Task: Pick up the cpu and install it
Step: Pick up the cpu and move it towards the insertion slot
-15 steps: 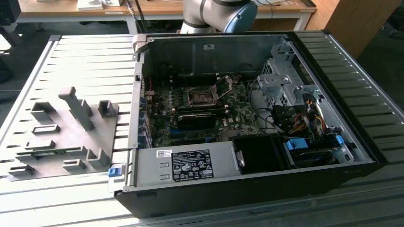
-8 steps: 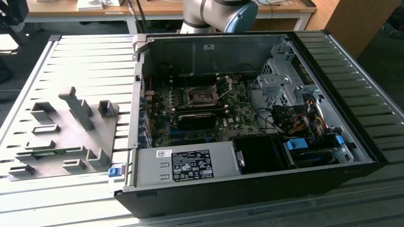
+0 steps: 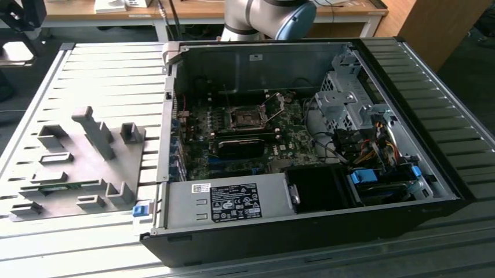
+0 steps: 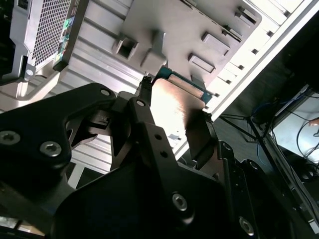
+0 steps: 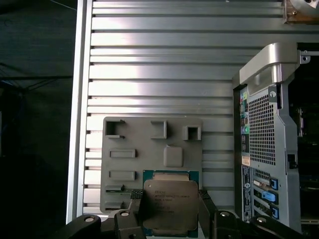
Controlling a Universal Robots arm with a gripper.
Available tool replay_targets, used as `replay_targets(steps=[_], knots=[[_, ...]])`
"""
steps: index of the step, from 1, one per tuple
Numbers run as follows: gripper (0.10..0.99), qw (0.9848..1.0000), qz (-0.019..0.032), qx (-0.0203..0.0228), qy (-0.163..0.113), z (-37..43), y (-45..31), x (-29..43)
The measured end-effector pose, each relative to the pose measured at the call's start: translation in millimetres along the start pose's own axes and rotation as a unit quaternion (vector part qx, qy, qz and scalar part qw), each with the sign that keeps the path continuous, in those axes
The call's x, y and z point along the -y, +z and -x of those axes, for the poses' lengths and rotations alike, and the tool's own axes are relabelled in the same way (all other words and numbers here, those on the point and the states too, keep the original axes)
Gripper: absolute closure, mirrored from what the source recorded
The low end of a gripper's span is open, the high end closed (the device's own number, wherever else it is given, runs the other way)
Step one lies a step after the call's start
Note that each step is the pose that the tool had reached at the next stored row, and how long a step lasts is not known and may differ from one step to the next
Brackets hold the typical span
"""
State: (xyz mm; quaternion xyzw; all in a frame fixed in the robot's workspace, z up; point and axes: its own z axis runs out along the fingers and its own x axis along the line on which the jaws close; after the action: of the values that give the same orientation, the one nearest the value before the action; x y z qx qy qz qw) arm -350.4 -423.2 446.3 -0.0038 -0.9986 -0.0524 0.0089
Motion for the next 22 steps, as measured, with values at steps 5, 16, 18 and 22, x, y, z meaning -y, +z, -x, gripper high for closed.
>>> replay_targets(steps=[5,16,18,22], knots=[[0.557,1.0,0.0,0.0,0.0,7.9,-0.2,-0.1],[0.557,1.0,0.0,-0.0001,0.0,28.2,-0.4,-0.2],[0.557,1.0,0.0,-0.0001,0.0,31.9,-0.4,-0.3],[0.557,1.0,0.0,-0.0001,0.0,38.6,-0.4,-0.4]])
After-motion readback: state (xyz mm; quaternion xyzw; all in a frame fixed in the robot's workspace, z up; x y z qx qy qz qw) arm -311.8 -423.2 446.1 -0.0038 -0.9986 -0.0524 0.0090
